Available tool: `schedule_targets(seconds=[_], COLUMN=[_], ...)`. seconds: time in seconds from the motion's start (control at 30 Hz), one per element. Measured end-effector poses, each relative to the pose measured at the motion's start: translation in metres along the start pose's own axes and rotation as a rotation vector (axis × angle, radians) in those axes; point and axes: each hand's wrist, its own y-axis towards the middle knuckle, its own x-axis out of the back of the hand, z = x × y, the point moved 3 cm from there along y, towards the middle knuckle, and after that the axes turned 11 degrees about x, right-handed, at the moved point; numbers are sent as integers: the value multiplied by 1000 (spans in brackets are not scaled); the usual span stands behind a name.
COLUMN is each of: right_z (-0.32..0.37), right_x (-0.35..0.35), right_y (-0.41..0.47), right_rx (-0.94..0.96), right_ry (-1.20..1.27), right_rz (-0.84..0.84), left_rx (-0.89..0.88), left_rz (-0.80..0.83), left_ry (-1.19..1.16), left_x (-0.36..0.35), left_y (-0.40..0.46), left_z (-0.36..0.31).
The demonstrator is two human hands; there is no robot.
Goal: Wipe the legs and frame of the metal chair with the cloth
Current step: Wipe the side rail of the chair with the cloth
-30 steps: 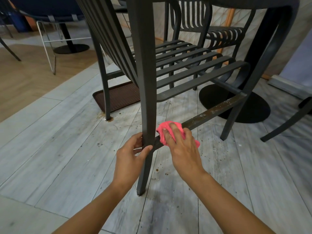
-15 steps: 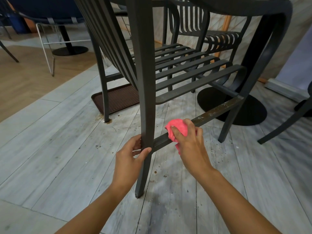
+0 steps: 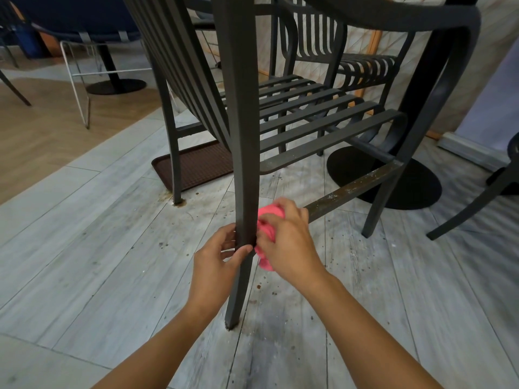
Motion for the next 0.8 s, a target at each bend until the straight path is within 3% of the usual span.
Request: schedule_targets(seconds=[0.2, 0.33, 0.47, 0.8], right_z=[-1, -2, -4, -15], right_x=[-3, -1, -9, -15], right_y=[-12, -15, -18, -26], right_rx=[20, 150, 333, 439], right_ry=[96, -163, -247, -471], right_rz=[175, 148, 148, 6], left_rx=[-11, 3, 20, 12], left_rz=[1, -29, -62, -54], left_ry=[2, 28, 48, 91], left_x=[1, 0, 2, 1], left_y=[0, -1, -1, -2], left_z=[-1, -1, 0, 5])
